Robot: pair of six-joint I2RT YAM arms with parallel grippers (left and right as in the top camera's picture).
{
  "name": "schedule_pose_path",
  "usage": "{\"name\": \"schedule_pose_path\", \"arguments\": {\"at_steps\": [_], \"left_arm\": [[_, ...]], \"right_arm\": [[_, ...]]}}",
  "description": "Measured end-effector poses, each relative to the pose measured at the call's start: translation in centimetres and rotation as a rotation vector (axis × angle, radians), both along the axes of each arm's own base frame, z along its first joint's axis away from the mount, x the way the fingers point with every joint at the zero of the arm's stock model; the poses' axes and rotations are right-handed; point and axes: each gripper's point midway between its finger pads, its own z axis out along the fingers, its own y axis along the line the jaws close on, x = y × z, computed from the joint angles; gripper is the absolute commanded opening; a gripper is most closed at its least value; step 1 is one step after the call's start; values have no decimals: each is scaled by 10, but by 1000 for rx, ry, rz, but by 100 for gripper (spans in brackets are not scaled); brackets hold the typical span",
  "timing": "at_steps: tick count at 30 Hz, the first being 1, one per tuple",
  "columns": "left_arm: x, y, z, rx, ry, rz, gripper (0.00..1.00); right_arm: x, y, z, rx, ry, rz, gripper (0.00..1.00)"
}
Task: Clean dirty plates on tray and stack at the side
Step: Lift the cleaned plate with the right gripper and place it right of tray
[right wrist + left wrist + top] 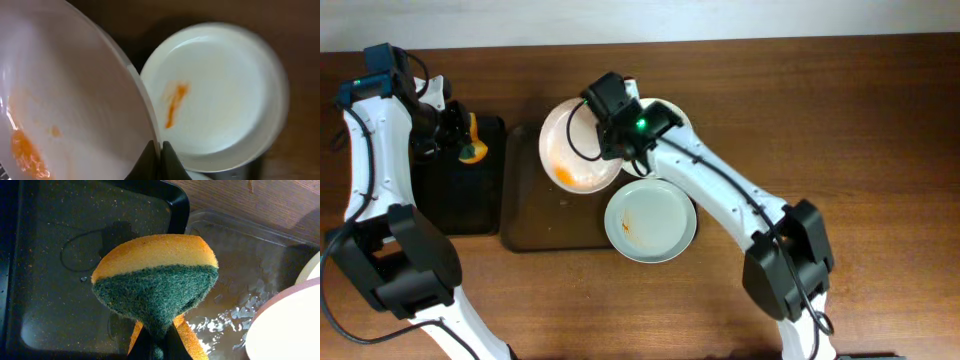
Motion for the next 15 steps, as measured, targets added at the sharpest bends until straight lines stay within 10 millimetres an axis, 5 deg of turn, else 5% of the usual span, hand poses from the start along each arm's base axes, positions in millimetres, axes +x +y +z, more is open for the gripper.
{"name": "schedule_pose_path", "arguments": {"at_steps": [7, 15], "left_arm": [[1, 0, 0, 2, -5, 0, 1], [1, 0, 0, 2, -5, 0, 1]], "right_arm": [[-38, 23, 68, -423, -472, -86, 4], [-53, 9, 124, -597, -743, -262, 4]]}}
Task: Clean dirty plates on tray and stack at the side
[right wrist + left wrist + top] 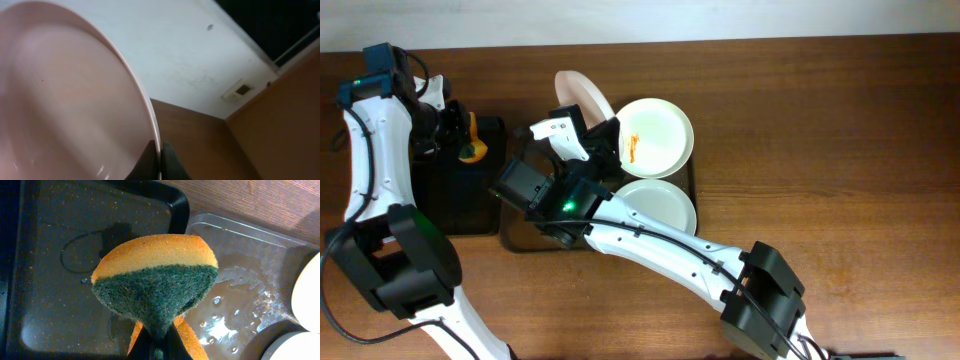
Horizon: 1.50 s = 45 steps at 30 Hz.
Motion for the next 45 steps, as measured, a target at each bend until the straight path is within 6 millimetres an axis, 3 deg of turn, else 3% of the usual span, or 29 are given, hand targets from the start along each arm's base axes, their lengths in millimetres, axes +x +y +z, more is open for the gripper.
{"name": "schedule_pose_path", "arguments": {"at_steps": [4, 6, 8, 9, 11, 13, 16, 18, 20, 22, 25, 26, 31, 33, 35, 37, 38, 42, 43, 44, 45], "left_arm": [[0, 0, 0, 0, 0, 0, 1], [0, 0, 0, 0, 0, 0, 1], [0, 0, 0, -2, 2, 8, 1], [0, 0, 0, -5, 4, 14, 1], [-1, 0, -2, -7, 9, 16, 1], [-5, -2, -7, -13, 27, 18, 1], [-11, -3, -15, -20, 51, 19, 1], [-12, -4, -18, -23, 59, 22, 1], [-11, -3, -18, -21, 52, 22, 1], [-8, -2, -18, -18, 41, 22, 1], [-7, -2, -17, -16, 36, 22, 1], [-6, -2, -17, -16, 34, 22, 1], [-6, -2, -17, -15, 34, 22, 1], [-6, -2, -17, -16, 34, 22, 1], [-6, -2, -17, -16, 34, 22, 1], [-6, -2, -17, -15, 35, 22, 1], [-6, -2, -17, -15, 34, 22, 1], [-6, -2, -18, -15, 35, 22, 1], [-7, -2, -18, -16, 36, 22, 1], [-7, -2, -18, -16, 36, 22, 1], [-7, -2, -18, -16, 36, 22, 1]], "right_arm": [[0, 0, 0, -1, -2, -2, 4], [4, 8, -17, 40, 95, 62, 4], [11, 17, -49, 119, 281, 156, 4], [17, 14, -68, 189, 403, 194, 4], [25, 1, -84, 314, 551, 225, 4], [43, -36, -81, 488, 653, 213, 4], [64, -132, -70, 778, 765, 101, 4], [71, -220, -79, 929, 793, -72, 4], [67, -272, -86, 1002, 801, -174, 4], [59, -310, -104, 1047, 818, -257, 4], [46, -341, -137, 1093, 838, -344, 4], [35, -356, -157, 1112, 855, -396, 4], [10, -357, -211, 1125, 916, -441, 4], [-1, -356, -223, 1120, 946, -466, 40], [-5, -357, -225, 1117, 957, -476, 53], [-9, -356, -224, 1114, 975, -482, 54], [-15, -354, -219, 1110, 1003, -497, 55], [14, -341, -162, 1053, 975, -381, 61], [32, -325, -136, 1023, 938, -285, 68], [52, -294, -107, 988, 891, -151, 76], [58, -271, -94, 963, 882, -70, 79]]}}
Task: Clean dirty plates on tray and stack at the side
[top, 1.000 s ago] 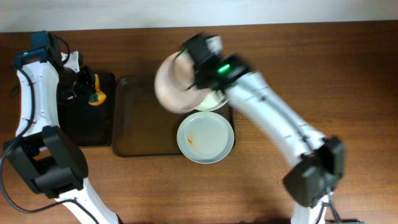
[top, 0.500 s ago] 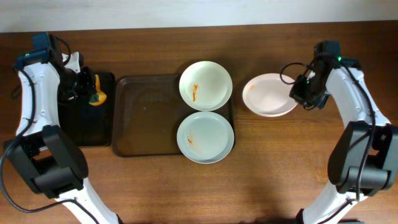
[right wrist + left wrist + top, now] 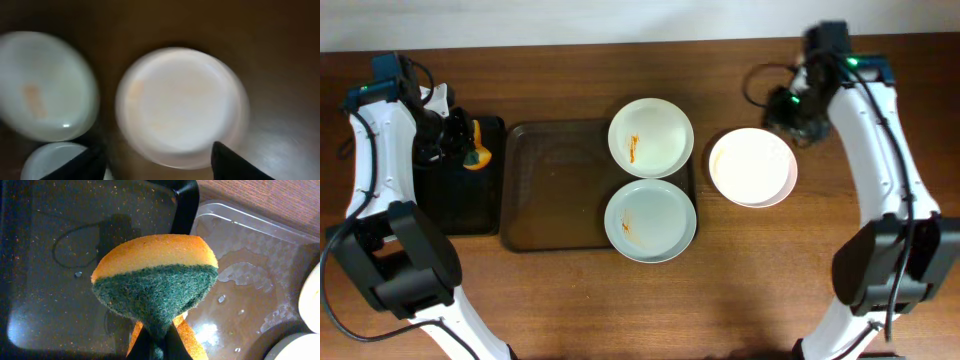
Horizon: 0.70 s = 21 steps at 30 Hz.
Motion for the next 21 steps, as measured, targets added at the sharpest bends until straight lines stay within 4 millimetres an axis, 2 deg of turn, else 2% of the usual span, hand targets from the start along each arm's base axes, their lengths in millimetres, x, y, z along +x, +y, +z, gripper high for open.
{"name": "schedule_pose_path", "arguments": {"at_steps": [2, 4, 5, 7, 12, 21], "left_arm": [[0, 0, 0, 0, 0, 0, 1], [0, 0, 0, 0, 0, 0, 1], [0, 0, 0, 0, 0, 0, 1], [0, 0, 0, 0, 0, 0, 1], [0, 0, 0, 0, 0, 0, 1], [-4, -1, -1, -6, 19, 0, 1]], "right_arm": [[9, 45, 13, 14, -74, 108, 85], [3, 99, 16, 32, -103, 231, 92], [0, 110, 16, 35, -106, 258, 99], [-5, 126, 16, 32, -107, 294, 98], [-6, 132, 3, 22, -77, 308, 98], [-6, 132, 3, 22, -76, 309, 98]]}}
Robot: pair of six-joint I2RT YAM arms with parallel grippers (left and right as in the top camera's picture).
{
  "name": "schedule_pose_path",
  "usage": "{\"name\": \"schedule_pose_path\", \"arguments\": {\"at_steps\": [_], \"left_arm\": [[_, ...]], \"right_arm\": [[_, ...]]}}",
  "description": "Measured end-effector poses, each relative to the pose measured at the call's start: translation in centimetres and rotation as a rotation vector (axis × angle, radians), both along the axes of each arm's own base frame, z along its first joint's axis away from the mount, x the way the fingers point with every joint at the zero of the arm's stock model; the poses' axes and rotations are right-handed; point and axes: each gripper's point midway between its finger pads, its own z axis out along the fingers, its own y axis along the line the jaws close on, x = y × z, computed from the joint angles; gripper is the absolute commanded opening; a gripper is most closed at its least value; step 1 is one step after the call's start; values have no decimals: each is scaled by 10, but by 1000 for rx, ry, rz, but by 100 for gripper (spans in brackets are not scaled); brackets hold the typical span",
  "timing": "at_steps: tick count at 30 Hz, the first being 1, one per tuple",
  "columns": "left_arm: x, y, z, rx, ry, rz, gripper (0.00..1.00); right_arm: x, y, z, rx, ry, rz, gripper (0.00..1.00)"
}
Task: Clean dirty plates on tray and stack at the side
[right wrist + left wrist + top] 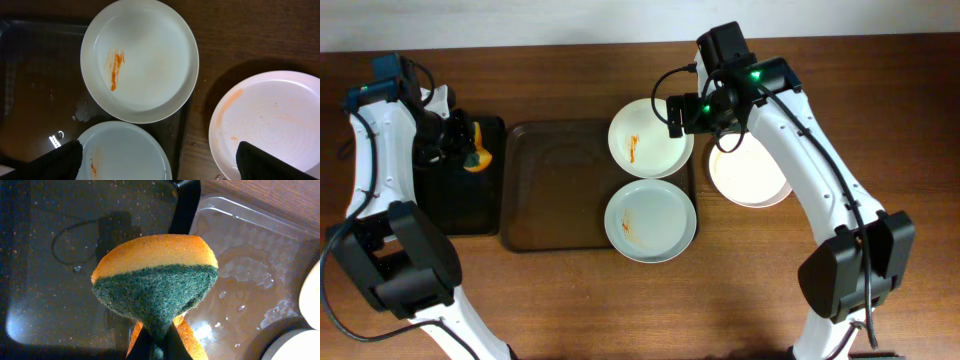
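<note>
My left gripper (pixel 154 347) is shut on a yellow sponge with a green scouring face (pixel 155 280), held above the black tray (pixel 455 205). Two dirty plates lie on the brown tray (pixel 550 190): a white one with an orange streak (pixel 140 60) at the back and a pale blue one (pixel 125 155) at the front. A pinkish plate (pixel 270 125) with faint orange smears lies on the table to the right of the tray. My right gripper (pixel 160 165) hangs open above the gap between the plates, holding nothing.
The black tray (pixel 50 255) under the sponge is wet. The brown tray's left half (pixel 250 265) carries water drops. Bare wooden table (pixel 880 200) extends to the right of the pinkish plate.
My right gripper has moved left from the table's far right to above the streaked white plate and the pinkish plate. The left gripper with the sponge has stayed put.
My right gripper first held the smeared pinkish plate over the tray, then held it tilted up at the tray's back. Later the plate lay on the table right of the tray, the gripper open beyond it. Now the gripper is back near the tray's plates.
</note>
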Motion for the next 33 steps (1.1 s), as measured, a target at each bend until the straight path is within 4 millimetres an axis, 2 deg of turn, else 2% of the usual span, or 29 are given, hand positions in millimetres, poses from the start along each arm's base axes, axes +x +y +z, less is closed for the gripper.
{"name": "schedule_pose_path", "arguments": {"at_steps": [13, 17, 19, 22, 25, 28, 33], "left_arm": [[-4, 3, -1, 17, 18, 4, 1], [-7, 13, -3, 78, 39, 15, 1], [-12, 27, -7, 154, 72, 57, 1], [-28, 41, -25, 229, 147, 136, 1], [-43, 46, -66, 263, 191, 196, 1], [-38, 50, -91, 283, 149, 224, 1], [-38, 51, -99, 287, 137, 234, 1]], "right_arm": [[0, 0, 0, 0, 0, -1, 98], [0, 0, 0, 0, 0, 0, 98], [0, 0, 0, 0, 0, 0, 98], [0, 0, 0, 0, 0, -1, 98], [0, -1, 0, -4, -1, -2, 98], [0, -1, 0, -7, -2, -4, 98], [0, -1, 0, -7, -1, -3, 98]]}}
